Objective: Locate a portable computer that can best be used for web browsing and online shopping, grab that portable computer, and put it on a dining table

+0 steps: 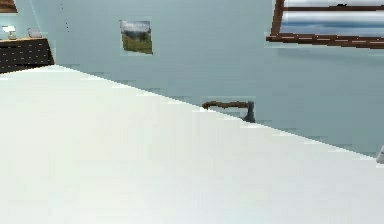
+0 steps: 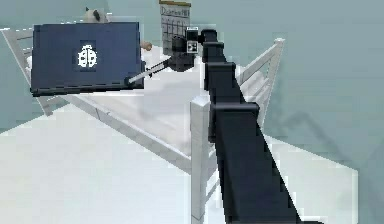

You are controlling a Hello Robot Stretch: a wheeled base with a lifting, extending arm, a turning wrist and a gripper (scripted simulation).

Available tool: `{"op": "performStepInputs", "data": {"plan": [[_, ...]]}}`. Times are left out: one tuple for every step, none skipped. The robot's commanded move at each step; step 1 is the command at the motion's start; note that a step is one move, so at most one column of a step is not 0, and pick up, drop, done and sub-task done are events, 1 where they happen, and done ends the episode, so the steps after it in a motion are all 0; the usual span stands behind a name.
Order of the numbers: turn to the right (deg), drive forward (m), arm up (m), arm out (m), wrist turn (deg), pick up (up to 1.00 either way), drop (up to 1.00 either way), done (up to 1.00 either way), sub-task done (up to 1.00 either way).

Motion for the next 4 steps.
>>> {"op": "performStepInputs", "data": {"plan": [[0.0, 0.0, 0.0, 0.0, -45.0, 0.0, 0.0, 0.0, 0.0], [0.0, 0.0, 0.0, 0.0, -30.0, 0.0, 0.0, 0.0, 0.0], [0.0, 0.0, 0.0, -0.46, 0.0, 0.0, 0.0, 0.0, 0.0], [-33.0, 0.0, 0.0, 0.0, 0.0, 0.0, 0.0, 0.0, 0.0]]}}
